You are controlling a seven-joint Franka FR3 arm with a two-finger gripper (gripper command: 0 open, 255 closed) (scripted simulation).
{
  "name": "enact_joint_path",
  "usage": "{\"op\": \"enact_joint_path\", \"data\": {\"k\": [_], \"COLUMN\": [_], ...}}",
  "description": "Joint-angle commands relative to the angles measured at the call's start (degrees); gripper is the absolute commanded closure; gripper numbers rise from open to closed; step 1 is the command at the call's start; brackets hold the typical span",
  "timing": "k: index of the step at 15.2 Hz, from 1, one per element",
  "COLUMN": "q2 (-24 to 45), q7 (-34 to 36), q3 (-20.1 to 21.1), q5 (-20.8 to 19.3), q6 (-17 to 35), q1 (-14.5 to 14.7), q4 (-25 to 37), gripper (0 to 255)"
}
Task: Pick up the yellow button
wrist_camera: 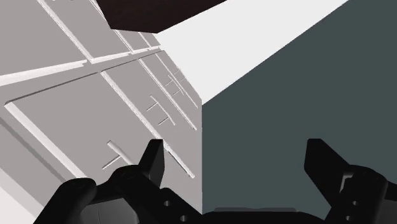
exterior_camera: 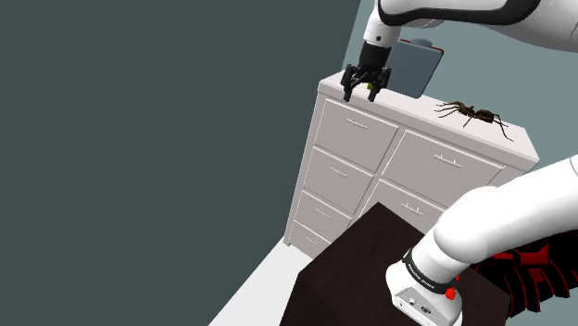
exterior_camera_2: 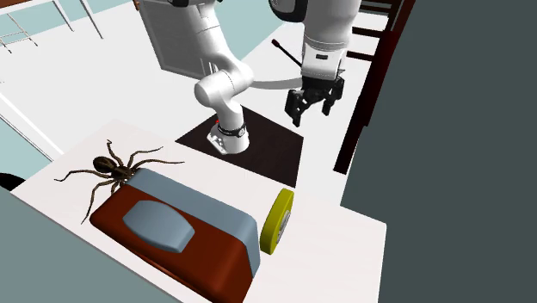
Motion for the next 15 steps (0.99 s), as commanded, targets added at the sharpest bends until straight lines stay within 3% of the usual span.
{"op": "enact_joint_path", "data": {"k": [1,15], "q2": [3.7,24.1], "q7": [2.9,20.7], "q3": [-0.5,-6.4], "q5": [-0.3,-1.5], "q6": [0.5,-0.5], "q1": [-1.3,-9.0], "q4": [3.9,29.9], "gripper": [0,0]}}
